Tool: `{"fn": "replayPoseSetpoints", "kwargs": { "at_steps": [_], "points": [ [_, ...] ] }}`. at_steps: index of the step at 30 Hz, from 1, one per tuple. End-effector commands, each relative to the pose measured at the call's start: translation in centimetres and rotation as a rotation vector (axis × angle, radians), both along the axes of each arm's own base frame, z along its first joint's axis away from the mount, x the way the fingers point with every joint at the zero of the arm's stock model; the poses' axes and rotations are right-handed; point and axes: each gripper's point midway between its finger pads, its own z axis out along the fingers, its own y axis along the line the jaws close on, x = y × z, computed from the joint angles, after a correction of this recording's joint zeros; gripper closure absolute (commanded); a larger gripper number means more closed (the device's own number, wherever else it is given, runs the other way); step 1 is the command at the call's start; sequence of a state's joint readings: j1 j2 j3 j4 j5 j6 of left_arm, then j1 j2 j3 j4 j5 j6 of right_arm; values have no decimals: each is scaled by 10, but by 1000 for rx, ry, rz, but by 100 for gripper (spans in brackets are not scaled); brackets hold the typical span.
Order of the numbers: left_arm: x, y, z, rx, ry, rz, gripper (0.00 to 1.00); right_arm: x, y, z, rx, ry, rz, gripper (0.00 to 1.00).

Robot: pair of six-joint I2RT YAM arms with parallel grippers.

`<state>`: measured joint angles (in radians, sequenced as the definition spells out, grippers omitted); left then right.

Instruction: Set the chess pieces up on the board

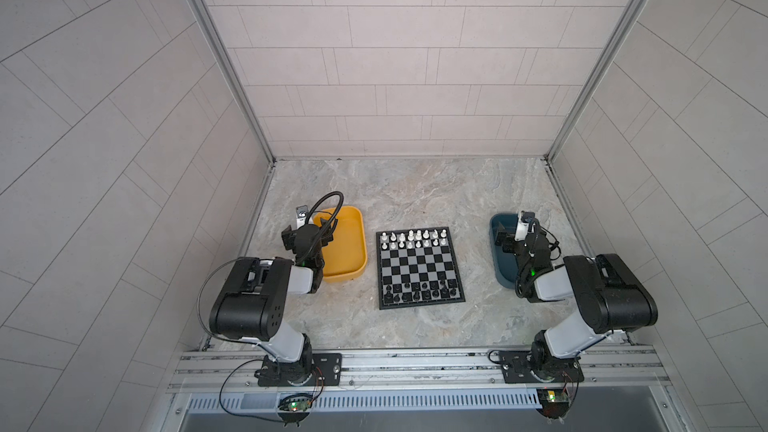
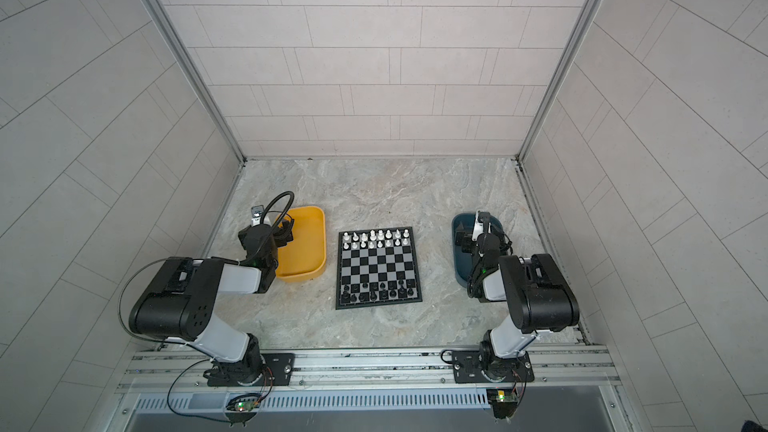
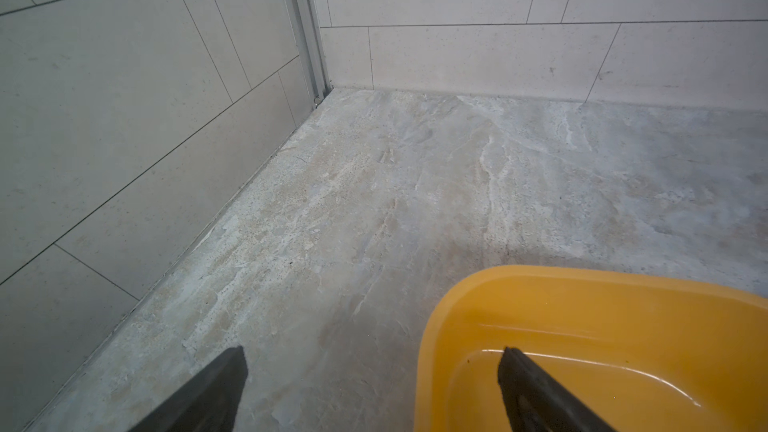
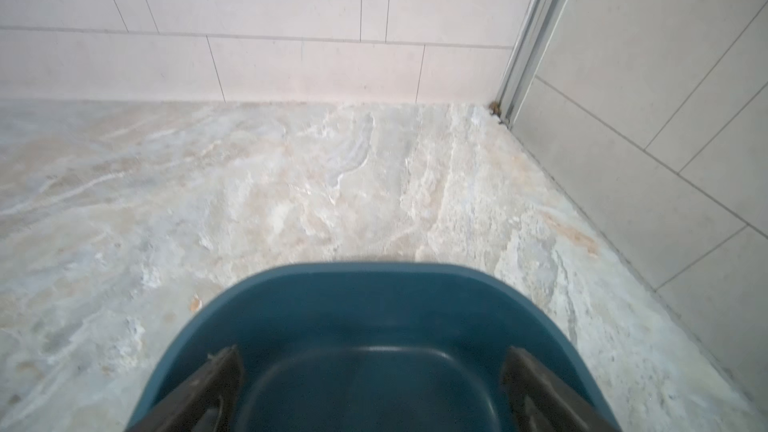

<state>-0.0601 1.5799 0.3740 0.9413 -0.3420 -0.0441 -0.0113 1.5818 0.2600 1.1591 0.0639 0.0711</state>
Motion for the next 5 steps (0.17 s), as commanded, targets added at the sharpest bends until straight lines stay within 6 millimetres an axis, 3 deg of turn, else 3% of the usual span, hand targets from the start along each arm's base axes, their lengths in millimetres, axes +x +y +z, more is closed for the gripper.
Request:
{"fn": "replayPoseSetpoints", "kwargs": {
  "at_steps": [1,5],
  "points": [
    [7,0,-3,10,25,3,0,-1,1,4,-15,-21,5,1],
    [5,-10,2,14,0,-60,0,-1,-3,3,-16,-17,-23,1]
  ]
}}
